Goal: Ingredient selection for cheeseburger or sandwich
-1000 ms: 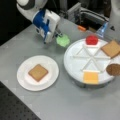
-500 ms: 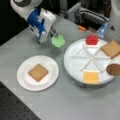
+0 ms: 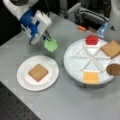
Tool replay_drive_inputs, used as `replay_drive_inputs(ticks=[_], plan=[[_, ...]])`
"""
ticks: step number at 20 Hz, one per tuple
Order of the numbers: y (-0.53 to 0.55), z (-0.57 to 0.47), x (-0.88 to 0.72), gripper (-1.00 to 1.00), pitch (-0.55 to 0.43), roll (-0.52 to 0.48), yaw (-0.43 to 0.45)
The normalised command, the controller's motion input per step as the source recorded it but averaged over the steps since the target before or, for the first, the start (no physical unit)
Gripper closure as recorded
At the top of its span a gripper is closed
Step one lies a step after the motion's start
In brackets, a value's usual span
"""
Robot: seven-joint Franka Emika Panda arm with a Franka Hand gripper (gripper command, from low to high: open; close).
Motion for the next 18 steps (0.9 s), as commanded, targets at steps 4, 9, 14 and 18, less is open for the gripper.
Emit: replay_drive_inputs(ticks=[4, 9, 14, 18], plan=[[0.13, -0.02, 0.3, 1.0, 0.062, -0.359, 0.012], [-0.02, -0.09, 0.22, 1.0, -0.037, -0.385, 0.012], [-0.18, -0.13, 0.16, 1.0, -0.023, -0.413, 0.022], [-0.12, -0.06, 0.13, 1.0, 0.053, -0.311, 0.063]])
